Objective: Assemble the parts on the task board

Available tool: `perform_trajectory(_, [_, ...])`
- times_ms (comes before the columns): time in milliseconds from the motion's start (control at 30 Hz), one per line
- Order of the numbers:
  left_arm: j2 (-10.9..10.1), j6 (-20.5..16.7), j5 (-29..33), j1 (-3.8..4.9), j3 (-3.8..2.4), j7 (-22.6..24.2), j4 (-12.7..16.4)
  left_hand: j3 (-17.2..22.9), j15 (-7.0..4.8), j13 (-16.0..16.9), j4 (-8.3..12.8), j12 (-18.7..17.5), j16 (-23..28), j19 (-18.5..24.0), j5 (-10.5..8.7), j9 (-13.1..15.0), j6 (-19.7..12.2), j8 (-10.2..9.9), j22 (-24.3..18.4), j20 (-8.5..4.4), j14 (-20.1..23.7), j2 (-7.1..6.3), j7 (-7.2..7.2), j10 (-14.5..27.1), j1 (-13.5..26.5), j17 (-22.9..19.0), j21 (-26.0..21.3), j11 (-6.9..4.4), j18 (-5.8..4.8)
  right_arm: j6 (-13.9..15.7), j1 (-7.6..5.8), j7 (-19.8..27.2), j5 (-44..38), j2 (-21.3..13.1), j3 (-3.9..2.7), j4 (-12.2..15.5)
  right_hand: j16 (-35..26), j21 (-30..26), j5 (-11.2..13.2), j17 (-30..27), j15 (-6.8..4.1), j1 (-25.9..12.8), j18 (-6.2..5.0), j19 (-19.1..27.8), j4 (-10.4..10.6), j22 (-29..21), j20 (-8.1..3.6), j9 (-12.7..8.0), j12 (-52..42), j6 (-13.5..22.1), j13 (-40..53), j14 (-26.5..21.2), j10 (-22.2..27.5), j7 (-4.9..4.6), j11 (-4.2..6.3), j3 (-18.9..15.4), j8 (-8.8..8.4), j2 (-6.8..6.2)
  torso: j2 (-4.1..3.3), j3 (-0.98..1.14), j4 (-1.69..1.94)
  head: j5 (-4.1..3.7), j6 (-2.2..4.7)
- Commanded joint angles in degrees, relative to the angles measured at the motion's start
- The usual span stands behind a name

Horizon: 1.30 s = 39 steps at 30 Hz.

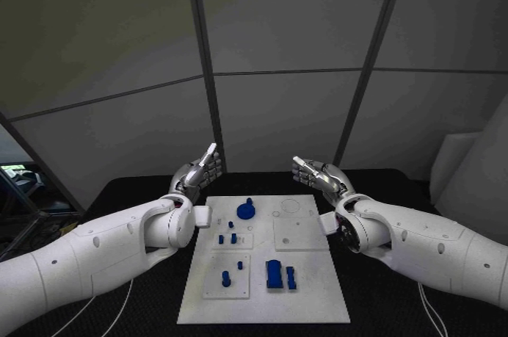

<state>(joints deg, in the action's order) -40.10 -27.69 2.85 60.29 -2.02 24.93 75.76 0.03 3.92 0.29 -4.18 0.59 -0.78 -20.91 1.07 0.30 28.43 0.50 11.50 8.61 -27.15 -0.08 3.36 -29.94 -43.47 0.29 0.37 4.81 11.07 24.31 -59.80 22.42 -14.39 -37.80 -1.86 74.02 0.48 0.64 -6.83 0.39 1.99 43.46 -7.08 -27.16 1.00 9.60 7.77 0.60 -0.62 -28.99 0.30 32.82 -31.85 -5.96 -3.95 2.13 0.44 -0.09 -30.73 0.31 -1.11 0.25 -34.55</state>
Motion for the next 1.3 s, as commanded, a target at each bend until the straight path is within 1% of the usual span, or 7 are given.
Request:
perform_trajectory(33, [-1.47,-9.12,-1.84,0.05,0.58,3.09,5.14,-0.03,-3.92,-0.29,4.18,-0.59,0.78,6.86,-1.07,-0.30,-9.34,-0.50,-3.77,-2.79,8.88,0.08,-3.36,9.81,14.24,-0.29,-0.37,-4.81,-3.31,10.41,-0.20,4.24,7.64,-2.18,0.50,5.24,-0.48,-0.64,2.23,-0.39,-1.99,-14.23,2.21,8.89,-1.00,-3.14,-2.54,-0.60,0.62,9.49,-0.30,-10.74,10.43,5.96,3.95,-2.13,-0.44,0.09,-0.45,-0.31,1.11,-0.25,0.17])
perform_trajectory(233, [-3.75,-14.44,-2.58,-0.08,1.63,4.38,11.73,-0.03,-3.92,-0.29,4.18,-0.59,0.78,9.83,-1.07,-0.30,-13.36,-0.50,-5.39,-4.01,12.73,0.08,-3.36,14.06,20.37,-0.29,-0.37,-4.81,-3.31,16.87,-0.31,6.39,12.28,-5.42,1.44,12.59,-0.48,-0.64,6.83,-0.39,-1.99,-20.35,2.80,12.72,-1.00,-4.50,-3.65,-0.60,0.62,13.57,-0.30,-15.37,14.90,5.96,3.95,-2.13,-0.44,0.09,-0.45,-0.31,1.11,-0.25,0.17])
perform_trajectory(267, [-3.99,-15.02,-2.66,-0.09,1.74,4.52,12.44,-0.03,-3.92,-0.29,4.18,-0.59,0.78,10.28,-1.07,-0.30,-14.01,-0.50,-5.67,-4.22,13.35,0.08,-3.36,14.75,21.38,-0.29,-0.37,-4.81,-3.34,17.60,-0.32,6.64,12.80,-5.79,1.54,13.42,-0.48,-0.64,6.83,-0.39,-1.99,-21.35,7.08,13.34,-1.00,-4.72,-7.77,-0.60,0.62,14.26,-0.30,-16.11,15.66,5.96,3.95,-2.13,-0.44,0.09,-0.45,-0.31,1.11,-0.25,0.17])
perform_trajectory(300, [-4.27,-15.68,-2.75,-0.11,1.88,4.68,13.26,-0.03,-3.92,-0.29,4.18,-0.59,0.78,10.84,-1.07,-0.30,-14.76,-0.50,-5.95,-4.46,14.05,0.08,-3.36,15.53,22.50,-0.29,-0.37,-4.81,-3.31,18.49,-0.34,6.93,13.44,-6.23,1.67,14.42,-0.48,-0.64,6.83,-0.39,-1.99,-22.52,7.08,14.05,-1.00,-4.98,-7.77,-0.60,0.62,15.02,-0.30,-16.99,16.48,5.96,3.95,-2.13,-0.44,0.09,-0.45,-0.31,1.11,-0.25,0.17])
perform_trajectory(333, [-4.41,-16.00,-2.79,-0.12,1.94,4.75,13.66,-0.03,-3.92,-0.29,4.18,-0.59,0.78,11.27,-1.07,-0.30,-15.29,-0.50,-6.19,-8.61,14.59,0.08,-3.36,16.13,23.36,-0.29,-0.37,-4.81,-3.32,18.94,-0.35,7.08,13.76,-6.46,1.74,14.95,-0.48,-0.64,6.83,-0.39,-1.99,-23.34,7.08,14.52,-1.00,-5.16,-7.77,-0.60,0.62,15.56,-0.30,-17.60,17.11,5.96,3.95,-2.13,-0.44,0.09,-0.45,-0.31,1.11,-0.25,0.17])
perform_trajectory(1267, [-4.59,-16.43,-2.85,-0.13,2.02,4.86,14.20,-0.03,-3.92,-0.29,4.18,-0.59,0.78,20.91,-1.07,-0.30,-24.08,-0.50,-11.50,-8.61,23.00,0.08,-3.36,25.36,37.05,-0.29,-0.37,-4.81,-3.31,19.81,-0.36,7.37,14.39,-6.89,1.86,15.93,-0.48,-0.64,6.83,-0.39,-1.99,-36.91,7.08,23.02,-1.00,-9.60,-7.77,-0.60,0.62,24.53,-0.30,-27.96,27.07,5.96,3.95,-2.13,-0.44,0.09,-0.45,-0.31,1.11,-0.25,0.17])
perform_trajectory(1300, [-4.59,-16.43,-2.85,-0.13,2.02,4.86,14.20,-0.03,-3.92,-0.29,4.18,-0.59,0.78,20.91,-1.07,-0.30,-24.29,-0.50,-11.50,-8.61,27.15,0.08,-3.36,25.61,37.19,-0.29,-0.37,-4.81,-3.30,19.81,-0.36,7.37,14.39,-6.89,1.86,15.93,-0.48,-0.64,6.83,-0.39,-1.99,-37.79,7.08,27.16,-1.00,-9.60,-7.77,-0.60,0.62,28.99,-0.30,-28.61,27.75,5.96,3.95,-2.13,-0.44,0.09,-0.45,-0.31,1.11,-0.25,0.17])
